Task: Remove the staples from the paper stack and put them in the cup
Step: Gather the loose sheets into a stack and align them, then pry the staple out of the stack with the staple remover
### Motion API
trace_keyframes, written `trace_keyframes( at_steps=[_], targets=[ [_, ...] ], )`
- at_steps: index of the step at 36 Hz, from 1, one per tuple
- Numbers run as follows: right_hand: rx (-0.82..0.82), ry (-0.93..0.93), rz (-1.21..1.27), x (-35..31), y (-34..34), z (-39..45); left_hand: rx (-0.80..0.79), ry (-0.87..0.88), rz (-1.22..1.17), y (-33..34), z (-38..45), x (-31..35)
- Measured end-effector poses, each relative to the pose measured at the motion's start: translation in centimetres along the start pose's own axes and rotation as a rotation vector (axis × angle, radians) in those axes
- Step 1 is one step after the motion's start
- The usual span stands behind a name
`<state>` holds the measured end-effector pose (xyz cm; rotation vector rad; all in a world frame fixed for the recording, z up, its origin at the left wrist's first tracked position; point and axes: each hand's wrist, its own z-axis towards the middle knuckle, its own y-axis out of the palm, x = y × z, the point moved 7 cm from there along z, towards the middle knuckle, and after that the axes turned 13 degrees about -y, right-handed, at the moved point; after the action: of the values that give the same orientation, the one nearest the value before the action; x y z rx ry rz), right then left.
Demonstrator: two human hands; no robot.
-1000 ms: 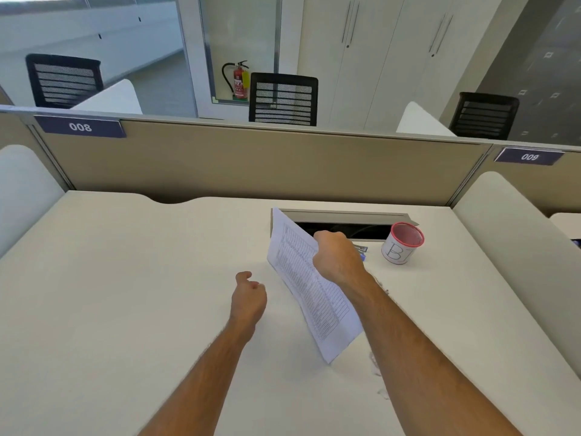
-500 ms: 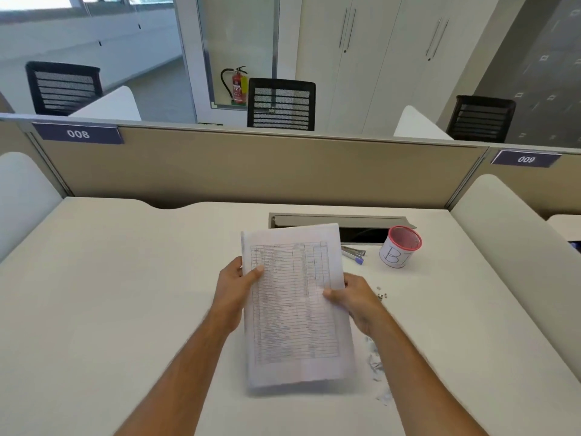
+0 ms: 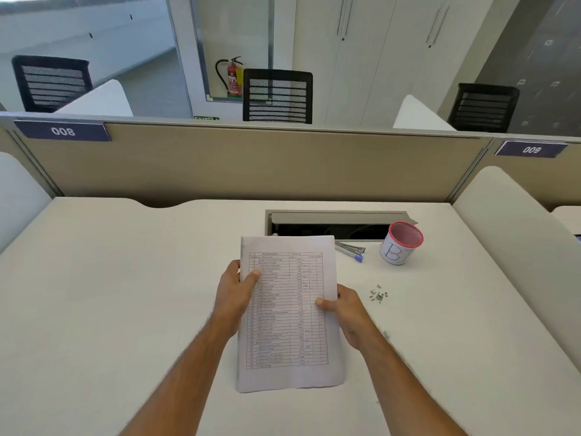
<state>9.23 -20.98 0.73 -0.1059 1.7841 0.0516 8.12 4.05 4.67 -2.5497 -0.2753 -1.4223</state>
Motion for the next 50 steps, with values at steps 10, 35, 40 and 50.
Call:
trace_keyframes(
  at_steps=[10, 35, 40, 50],
  targets=[
    [0.126, -0.067, -0.026, -0.3, -0.8, 2.9, 0.041, -0.002, 0.022, 0.3, 2.0, 0.0],
    [0.202, -0.176, -1.495, -1.1, -6.3, 16.0, -0.003, -0.035, 0.047, 0.9, 5.7, 0.6],
    [0.159, -0.151, -1.478, -1.4, -6.4, 16.6, -0.021, -0.053, 0.051, 1.1, 5.6, 0.2],
    [0.42, -0.359, -0.741, -7.2, -5.2, 14.7, -0.05, -0.054, 0.074, 1.6, 3.4, 0.2]
  ],
)
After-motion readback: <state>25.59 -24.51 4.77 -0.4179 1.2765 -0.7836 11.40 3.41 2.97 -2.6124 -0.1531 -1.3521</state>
